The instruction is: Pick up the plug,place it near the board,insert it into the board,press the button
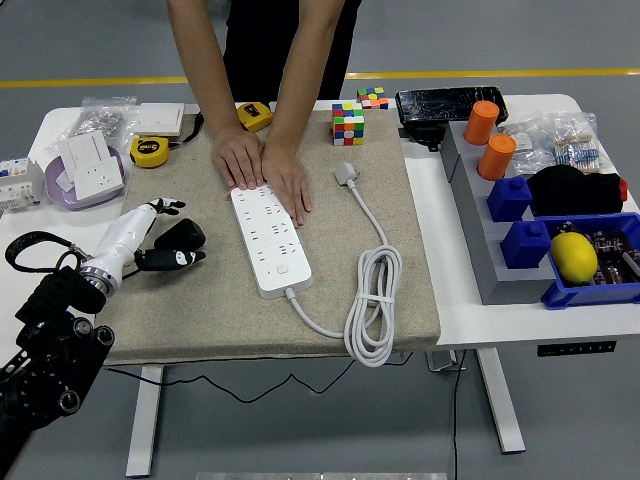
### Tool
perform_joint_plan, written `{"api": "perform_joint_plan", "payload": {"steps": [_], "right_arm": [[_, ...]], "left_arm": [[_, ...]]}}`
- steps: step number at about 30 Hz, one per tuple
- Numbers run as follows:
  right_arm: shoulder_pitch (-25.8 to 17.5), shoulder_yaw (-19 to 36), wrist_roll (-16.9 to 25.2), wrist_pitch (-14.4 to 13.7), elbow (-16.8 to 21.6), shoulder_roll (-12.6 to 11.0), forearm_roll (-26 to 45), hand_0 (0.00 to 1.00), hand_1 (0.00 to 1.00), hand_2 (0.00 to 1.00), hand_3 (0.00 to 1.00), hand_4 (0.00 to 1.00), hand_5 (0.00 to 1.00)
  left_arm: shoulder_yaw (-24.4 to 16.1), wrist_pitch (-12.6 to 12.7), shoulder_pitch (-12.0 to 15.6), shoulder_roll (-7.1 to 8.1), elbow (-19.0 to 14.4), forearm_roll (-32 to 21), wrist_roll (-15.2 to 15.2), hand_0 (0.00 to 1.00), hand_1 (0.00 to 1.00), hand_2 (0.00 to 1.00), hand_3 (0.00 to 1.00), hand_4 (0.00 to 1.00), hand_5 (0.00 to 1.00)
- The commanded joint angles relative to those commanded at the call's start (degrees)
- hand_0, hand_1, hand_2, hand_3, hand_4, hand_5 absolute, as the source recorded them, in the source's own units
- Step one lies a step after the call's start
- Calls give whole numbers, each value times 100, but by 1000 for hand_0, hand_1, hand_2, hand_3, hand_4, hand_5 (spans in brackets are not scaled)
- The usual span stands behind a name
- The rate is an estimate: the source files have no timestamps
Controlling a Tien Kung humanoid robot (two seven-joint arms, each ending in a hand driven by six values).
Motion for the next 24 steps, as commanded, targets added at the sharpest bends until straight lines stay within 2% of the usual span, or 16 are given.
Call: {"api": "perform_joint_plan", "payload": {"steps": [1,6,7,13,14,19,20,24], "right_arm": [[1,-1,0,0,0,-2,-1,958,925,854,838,998,994],[-7,-3,-1,-1,0,-5,-8,958,925,854,838,998,994],[-10,-5,-3,-3,0,-6,-6,958,923,854,838,998,997],[-13,-12,-8,-7,0,-11,-3,958,923,854,838,998,997],[-13,-10,-8,-8,0,-12,-5,958,924,854,838,998,998],[-13,-11,-4,-7,0,-13,-13,958,924,854,838,998,998],[-14,-12,-4,-6,0,-13,-14,958,924,853,838,998,998],[-15,-13,-4,-5,0,-14,-17,958,924,853,838,998,998]], "left_arm": [[-4,6,0,-3,19,38,2,789,706,622,592,998,272],[-22,44,-1,-11,54,262,32,789,706,622,592,998,272],[-22,42,-2,-10,66,290,39,685,560,438,465,931,240],[-55,84,-21,-26,166,402,27,685,560,438,465,931,240],[-70,86,-24,-34,189,405,16,644,485,401,411,812,204],[-132,164,-24,-77,287,446,-26,644,485,401,411,812,204],[-134,180,-24,-81,292,446,-32,629,458,388,395,768,204],[-139,224,-31,-87,279,446,-56,629,458,388,395,768,204]]}}
